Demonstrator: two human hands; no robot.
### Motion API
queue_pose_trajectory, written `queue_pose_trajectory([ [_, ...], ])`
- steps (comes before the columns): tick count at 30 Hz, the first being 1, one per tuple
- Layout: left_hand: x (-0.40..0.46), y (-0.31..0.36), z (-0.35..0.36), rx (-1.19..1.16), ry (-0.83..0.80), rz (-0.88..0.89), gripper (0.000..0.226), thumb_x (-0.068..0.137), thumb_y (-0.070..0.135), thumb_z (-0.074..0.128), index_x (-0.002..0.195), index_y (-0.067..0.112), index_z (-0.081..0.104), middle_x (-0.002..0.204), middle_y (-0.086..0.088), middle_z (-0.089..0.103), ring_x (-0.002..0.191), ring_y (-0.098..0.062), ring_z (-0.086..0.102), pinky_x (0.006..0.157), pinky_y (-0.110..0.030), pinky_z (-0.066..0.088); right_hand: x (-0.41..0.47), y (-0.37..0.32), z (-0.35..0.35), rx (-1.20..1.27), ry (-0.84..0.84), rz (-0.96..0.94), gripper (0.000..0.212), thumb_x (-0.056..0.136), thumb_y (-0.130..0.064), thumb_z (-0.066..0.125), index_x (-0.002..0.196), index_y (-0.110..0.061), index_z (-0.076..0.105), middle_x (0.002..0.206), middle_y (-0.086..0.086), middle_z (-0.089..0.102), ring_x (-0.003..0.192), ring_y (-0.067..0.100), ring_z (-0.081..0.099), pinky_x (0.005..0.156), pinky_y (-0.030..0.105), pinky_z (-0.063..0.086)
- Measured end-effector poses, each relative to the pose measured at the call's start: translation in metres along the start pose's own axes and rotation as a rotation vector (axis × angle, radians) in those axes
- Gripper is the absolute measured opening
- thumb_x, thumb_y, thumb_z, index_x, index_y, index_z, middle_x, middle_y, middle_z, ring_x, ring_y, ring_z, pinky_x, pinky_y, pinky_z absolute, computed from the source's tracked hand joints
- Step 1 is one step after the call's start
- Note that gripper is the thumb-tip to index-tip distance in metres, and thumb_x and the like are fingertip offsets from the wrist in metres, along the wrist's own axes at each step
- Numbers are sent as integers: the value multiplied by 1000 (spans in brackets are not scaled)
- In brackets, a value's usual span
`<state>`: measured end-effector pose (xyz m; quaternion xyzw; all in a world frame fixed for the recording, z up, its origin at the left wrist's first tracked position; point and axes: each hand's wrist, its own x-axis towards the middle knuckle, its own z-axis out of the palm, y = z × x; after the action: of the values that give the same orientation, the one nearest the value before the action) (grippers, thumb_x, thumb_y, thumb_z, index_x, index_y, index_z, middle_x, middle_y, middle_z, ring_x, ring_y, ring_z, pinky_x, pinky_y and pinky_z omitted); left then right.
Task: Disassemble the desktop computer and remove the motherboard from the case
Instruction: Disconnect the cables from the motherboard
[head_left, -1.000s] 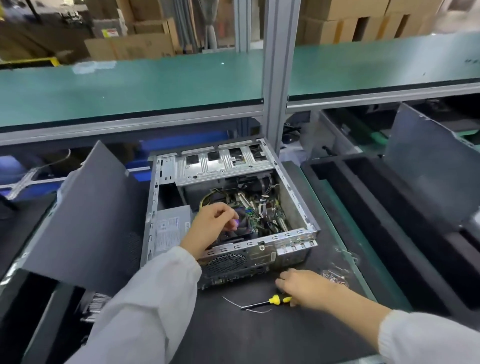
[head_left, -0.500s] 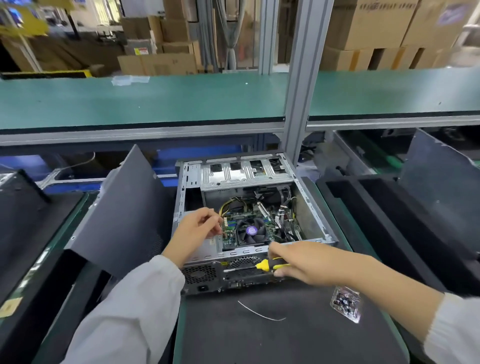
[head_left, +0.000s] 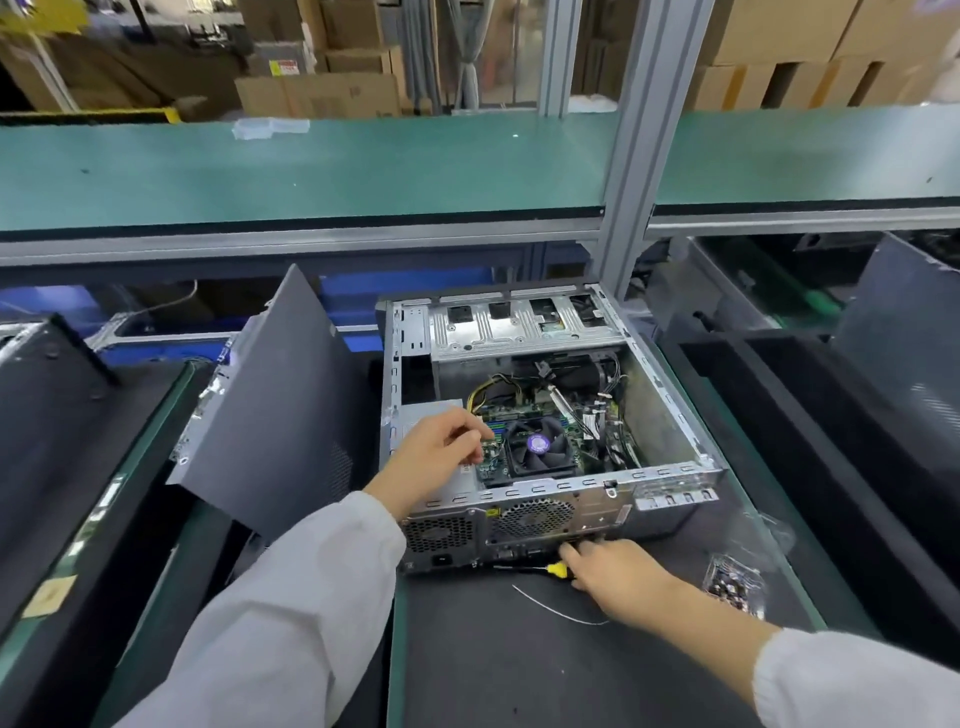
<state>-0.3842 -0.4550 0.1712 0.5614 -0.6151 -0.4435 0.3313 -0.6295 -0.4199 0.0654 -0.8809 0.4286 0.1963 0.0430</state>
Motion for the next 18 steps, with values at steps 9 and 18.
queue_pose_trajectory([
  [9,10,14,-5,-35,-77,63,14,96,13,52,94,10,66,79,-6,67,71,-10,66,62,-14,50,-18,-22,-67,-59,54,78,15,90,-15,47,101,-13,58,101,9,65,93,30,62,66,33,40],
  [18,46,44,34,-53,-113,-4,16,96,22,55,92,14,68,88,-3,71,74,-4,68,67,-13,53,14,78,-156,215,296,288,31,96,-28,44,67,-18,45,64,1,51,66,23,49,58,28,41],
])
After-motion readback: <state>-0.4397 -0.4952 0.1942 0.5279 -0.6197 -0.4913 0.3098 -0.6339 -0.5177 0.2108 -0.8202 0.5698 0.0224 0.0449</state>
